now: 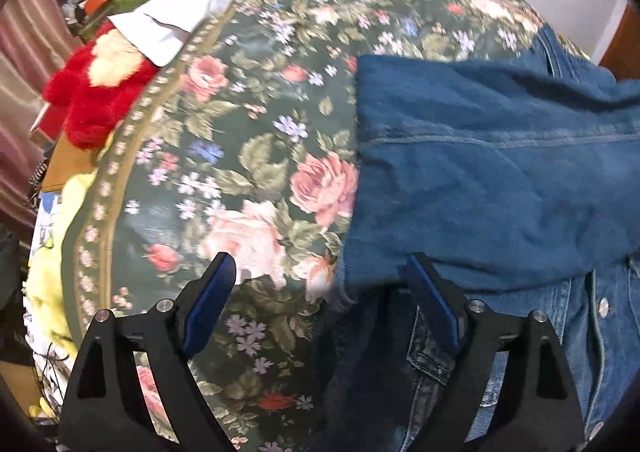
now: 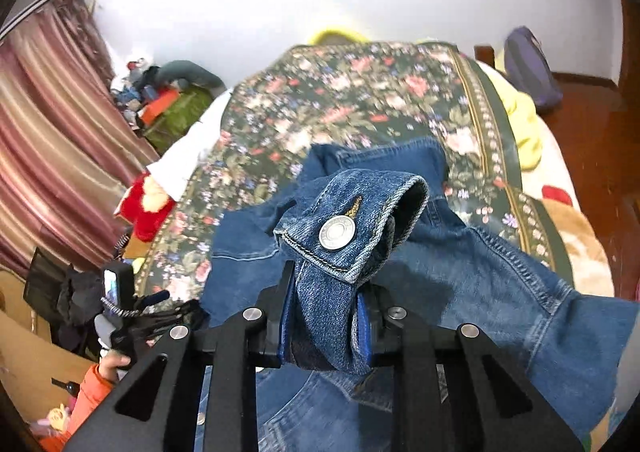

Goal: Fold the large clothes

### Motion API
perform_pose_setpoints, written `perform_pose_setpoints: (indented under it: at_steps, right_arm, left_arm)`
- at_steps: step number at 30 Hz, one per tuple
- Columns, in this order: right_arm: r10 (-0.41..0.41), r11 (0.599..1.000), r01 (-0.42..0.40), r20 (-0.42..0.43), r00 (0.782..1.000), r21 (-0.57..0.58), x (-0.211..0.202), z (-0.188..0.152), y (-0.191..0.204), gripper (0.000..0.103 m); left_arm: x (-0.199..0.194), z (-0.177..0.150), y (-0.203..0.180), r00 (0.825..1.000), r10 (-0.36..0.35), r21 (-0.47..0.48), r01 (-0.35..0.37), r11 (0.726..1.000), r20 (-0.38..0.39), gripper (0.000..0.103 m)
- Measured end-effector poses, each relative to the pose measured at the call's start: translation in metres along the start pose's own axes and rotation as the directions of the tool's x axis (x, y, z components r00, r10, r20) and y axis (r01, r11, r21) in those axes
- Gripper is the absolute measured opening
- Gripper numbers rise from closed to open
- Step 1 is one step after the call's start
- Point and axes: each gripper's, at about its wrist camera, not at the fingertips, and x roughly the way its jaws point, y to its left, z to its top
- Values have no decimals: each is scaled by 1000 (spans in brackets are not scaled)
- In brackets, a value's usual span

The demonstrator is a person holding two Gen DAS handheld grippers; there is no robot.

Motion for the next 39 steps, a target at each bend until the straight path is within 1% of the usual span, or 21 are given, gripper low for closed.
perform_pose_setpoints:
  at_steps: [3, 5, 8, 10, 13, 15, 16, 18, 19, 21, 22, 23, 24, 25, 28, 30, 33, 35, 36, 39]
  right_arm:
    - [-10, 1000, 9, 27, 1000, 11, -15, -8, -2, 22]
    - [-15, 1000, 15, 19, 1000, 25, -21, -14, -11, 22]
    - [-86, 996, 87, -3, 996, 26, -22, -28, -25, 22]
    - [-127, 991, 128, -35, 991, 26, -13, -38, -36, 22]
    - [-251, 968, 250, -60, 966, -17, 6, -54, -51, 23]
    - [-300, 954, 299, -79, 951, -27, 19, -62, -61, 23]
    - [-312, 950, 311, -102, 945, -29, 25, -65, -66, 24]
    - [-345, 938, 344, -169, 923, -39, 40, -71, -75, 28]
    - [-364, 931, 362, -186, 912, -49, 44, -73, -78, 33]
    - [-384, 923, 375, -173, 907, -80, 43, -74, -78, 38]
    - [-397, 918, 385, -165, 903, -101, 41, -74, -78, 48]
    - [-425, 904, 410, -159, 891, -118, 39, -75, -78, 60]
    - [-448, 892, 430, -155, 880, -136, 37, -74, -78, 63]
    - [-452, 889, 432, -151, 879, -150, 35, -74, -78, 64]
    - [-441, 895, 420, -151, 885, -153, 27, -75, -77, 66]
    - [-432, 900, 415, -139, 891, -135, 17, -74, -75, 67]
    - [-407, 913, 400, -107, 907, -81, -6, -70, -74, 67]
    - [-391, 921, 389, -79, 917, -38, -26, -69, -78, 67]
    - [-383, 924, 383, -63, 922, -7, -38, -69, -82, 68]
    - [-373, 923, 375, -35, 927, 90, -69, -70, -99, 73]
  left_arm:
    - [-11, -3, 4, 999, -37, -30, 37, 999, 16, 87]
    - [-14, -3, 1, 998, -54, -27, 54, 998, 20, 87]
    - [-18, -4, -10, 998, -59, 5, 59, 998, 14, 87]
    - [-18, -4, -21, 998, -63, 38, 62, 997, 11, 87]
    - [-8, -6, -40, 998, -66, 98, 67, 993, -6, 87]
    - [3, -8, -50, 998, -50, 127, 54, 990, -31, 87]
    - [14, -9, -55, 998, -29, 137, 37, 990, -61, 87]
    - [25, -12, -60, 996, -20, 143, 32, 989, -89, 88]
    - [28, -15, -61, 997, -18, 139, 29, 990, -79, 88]
    - [28, -17, -61, 998, -17, 134, 26, 991, -64, 90]
    - [29, -17, -60, 998, -21, 131, 29, 991, -62, 90]
    - [30, -17, -59, 998, -27, 124, 35, 992, -62, 91]
    - [31, -18, -57, 997, -34, 114, 41, 993, -64, 93]
    - [33, -19, -54, 996, -46, 98, 52, 994, -70, 94]
    - [34, -21, -48, 994, -66, 80, 73, 994, -90, 95]
    - [31, -24, -47, 994, -58, 90, 66, 994, -95, 95]
    - [21, -29, -51, 996, -24, 139, 35, 990, -80, 94]
    - [10, -27, -57, 998, -10, 181, 20, 983, -58, 94]
    - [0, -25, -61, 999, -10, 196, 16, 980, -32, 94]
    - [-25, -15, -73, 999, -31, 216, 22, 976, 35, 94]
